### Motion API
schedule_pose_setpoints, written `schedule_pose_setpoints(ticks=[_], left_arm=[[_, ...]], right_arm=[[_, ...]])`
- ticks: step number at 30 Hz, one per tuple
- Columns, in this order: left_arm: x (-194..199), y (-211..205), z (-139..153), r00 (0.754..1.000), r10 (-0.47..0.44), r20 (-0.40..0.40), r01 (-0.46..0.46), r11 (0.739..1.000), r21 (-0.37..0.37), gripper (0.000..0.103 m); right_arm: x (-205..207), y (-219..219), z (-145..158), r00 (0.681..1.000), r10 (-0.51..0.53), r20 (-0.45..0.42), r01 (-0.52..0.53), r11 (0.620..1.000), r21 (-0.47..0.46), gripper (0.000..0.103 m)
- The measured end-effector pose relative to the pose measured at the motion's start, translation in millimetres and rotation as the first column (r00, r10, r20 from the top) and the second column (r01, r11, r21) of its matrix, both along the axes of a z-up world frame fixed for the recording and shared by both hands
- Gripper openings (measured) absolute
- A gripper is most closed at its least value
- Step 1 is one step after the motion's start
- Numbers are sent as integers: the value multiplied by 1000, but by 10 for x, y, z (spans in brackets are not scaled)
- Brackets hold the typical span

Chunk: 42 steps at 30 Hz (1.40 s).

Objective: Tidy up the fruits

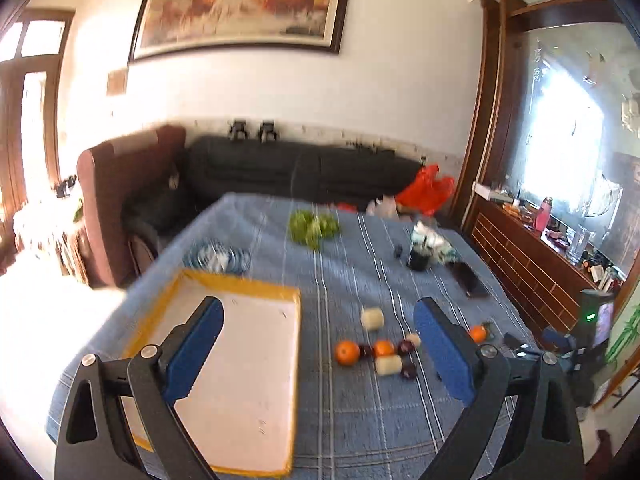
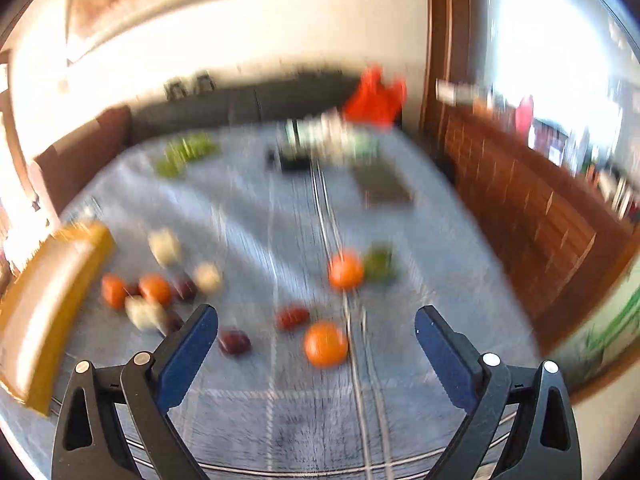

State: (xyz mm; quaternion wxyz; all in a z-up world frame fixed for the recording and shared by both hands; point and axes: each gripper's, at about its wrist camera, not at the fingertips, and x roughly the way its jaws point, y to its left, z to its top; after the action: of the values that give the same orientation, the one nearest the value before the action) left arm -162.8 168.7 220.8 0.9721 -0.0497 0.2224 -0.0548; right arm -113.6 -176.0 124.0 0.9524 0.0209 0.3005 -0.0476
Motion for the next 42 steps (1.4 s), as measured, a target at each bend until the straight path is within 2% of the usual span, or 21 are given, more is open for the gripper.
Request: schedule_pose_setpoints(ticks=[3,5,6,10,15,18,24,29,32,35,40,42], left_arm=[[-112,-31,111,999,-27,34,25,999,31,96],[-171,-68,59,999,-33,41,31,999,34,96],[-179,-75,0,999,-34,32,33,999,29,96],[-178,0,-306,999,-31,-31,30,999,-27,96],[-264,133,-671,996,47,-81,-47,999,-7,96],[-268,285,-814,990,78,-121,-82,996,-30,96],[-439,609,-728,983,166,-75,-170,984,-45,96],[-590,905,-530,971,238,-23,-239,970,-46,96],[-646,1159,-301,961,276,-3,-276,960,-39,96],[-741,1416,26,939,340,57,-341,940,2,96],[-817,1706,542,894,428,132,-436,899,45,96],[-795,1688,622,892,429,143,-440,896,61,96]], right_arm=[[-102,73,316,990,90,109,-92,996,16,103],[-106,291,305,988,118,96,-110,991,-81,103],[-109,370,255,988,130,82,-122,987,-101,103],[-139,369,0,992,117,49,-117,993,11,103],[-190,300,-394,998,65,0,-65,997,33,103],[-251,322,-488,998,65,-17,-65,997,30,103],[-381,355,-434,996,87,26,-88,994,71,103],[-354,395,-348,996,88,24,-89,994,56,103],[-303,286,-92,996,71,59,-74,996,59,103],[-294,89,363,989,41,139,-50,997,64,103],[-246,-242,1265,965,2,263,-3,1000,3,103],[-195,-325,1516,961,5,275,1,1000,-23,103]])
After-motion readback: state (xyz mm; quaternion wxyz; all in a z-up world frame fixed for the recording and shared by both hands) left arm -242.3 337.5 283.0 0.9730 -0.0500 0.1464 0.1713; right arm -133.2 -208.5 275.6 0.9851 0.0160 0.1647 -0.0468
